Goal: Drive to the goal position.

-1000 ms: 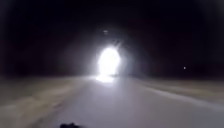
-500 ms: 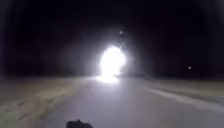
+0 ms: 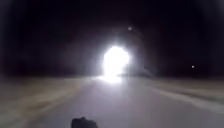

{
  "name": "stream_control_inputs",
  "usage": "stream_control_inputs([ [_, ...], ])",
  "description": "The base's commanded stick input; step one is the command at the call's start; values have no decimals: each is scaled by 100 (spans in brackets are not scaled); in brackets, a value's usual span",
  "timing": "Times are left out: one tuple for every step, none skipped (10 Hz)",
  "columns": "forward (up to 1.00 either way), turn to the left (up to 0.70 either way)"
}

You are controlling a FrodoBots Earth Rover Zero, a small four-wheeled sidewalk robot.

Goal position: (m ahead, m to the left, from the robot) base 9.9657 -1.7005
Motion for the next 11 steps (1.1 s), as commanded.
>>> stream_control_inputs([
  [100,2],
  [100,0],
  [100,-12],
  [100,-9],
  [100,-6],
  [100,-4],
  [100,-4],
  [100,-2],
  [100,0],
  [100,0],
  [100,0],
])
